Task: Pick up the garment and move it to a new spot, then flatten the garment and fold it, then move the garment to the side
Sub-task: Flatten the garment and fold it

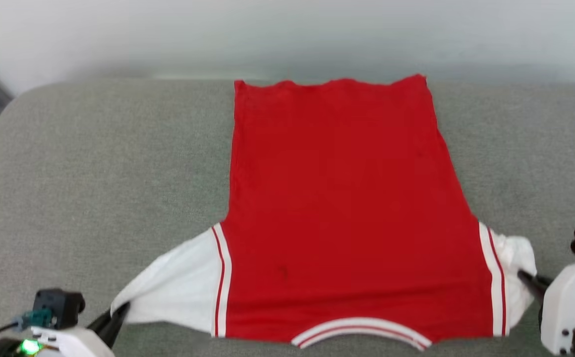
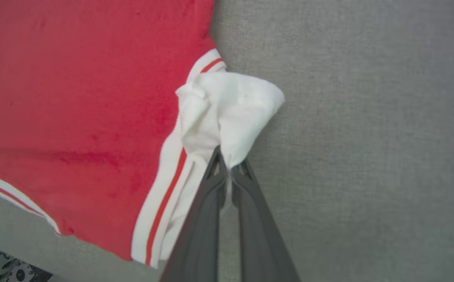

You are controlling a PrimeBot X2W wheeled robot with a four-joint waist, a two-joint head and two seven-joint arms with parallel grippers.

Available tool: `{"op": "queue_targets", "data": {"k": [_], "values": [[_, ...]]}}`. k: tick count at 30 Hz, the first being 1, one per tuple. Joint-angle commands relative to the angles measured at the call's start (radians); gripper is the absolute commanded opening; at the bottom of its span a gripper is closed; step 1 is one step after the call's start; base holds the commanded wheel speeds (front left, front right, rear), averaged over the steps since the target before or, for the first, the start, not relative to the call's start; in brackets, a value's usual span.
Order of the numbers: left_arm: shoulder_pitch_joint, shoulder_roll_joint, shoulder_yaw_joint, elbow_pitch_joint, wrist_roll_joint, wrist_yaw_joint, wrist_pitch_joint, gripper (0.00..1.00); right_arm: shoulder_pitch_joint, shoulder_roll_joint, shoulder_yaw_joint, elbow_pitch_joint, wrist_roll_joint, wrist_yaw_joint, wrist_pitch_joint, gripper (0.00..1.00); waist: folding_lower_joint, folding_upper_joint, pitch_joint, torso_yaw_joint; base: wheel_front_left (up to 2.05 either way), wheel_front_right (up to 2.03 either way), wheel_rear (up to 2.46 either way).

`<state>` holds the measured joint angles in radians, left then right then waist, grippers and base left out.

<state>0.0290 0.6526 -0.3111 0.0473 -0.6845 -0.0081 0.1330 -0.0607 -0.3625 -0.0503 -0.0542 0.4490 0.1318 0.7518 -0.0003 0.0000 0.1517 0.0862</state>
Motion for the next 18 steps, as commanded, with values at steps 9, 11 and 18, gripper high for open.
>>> {"op": "queue_targets", "data": {"k": [9,11,18], "values": [[0.187,0.019,-0.008,-0.102,-0.05,0.052,0.062,0.0,0.166,0.041,-0.072,-0.101,-0.008,-0.002,0.127,0.0,0.0003,0.0,-0.038,-0.008,0.0,0.0,0.0],[0.195,0.011,-0.018,-0.108,-0.046,0.056,0.056,0.0,0.18,0.048,-0.075,-0.104,-0.013,-0.002,0.128,0.0,0.0003,0.0,-0.033,-0.005,0.0,0.0,0.0],[0.174,-0.027,-0.04,-0.169,-0.066,0.04,0.053,0.0,0.167,0.042,-0.069,-0.121,-0.029,-0.002,0.14,0.49,0.0003,0.0,-0.008,0.004,0.0,0.0,0.0]]}}
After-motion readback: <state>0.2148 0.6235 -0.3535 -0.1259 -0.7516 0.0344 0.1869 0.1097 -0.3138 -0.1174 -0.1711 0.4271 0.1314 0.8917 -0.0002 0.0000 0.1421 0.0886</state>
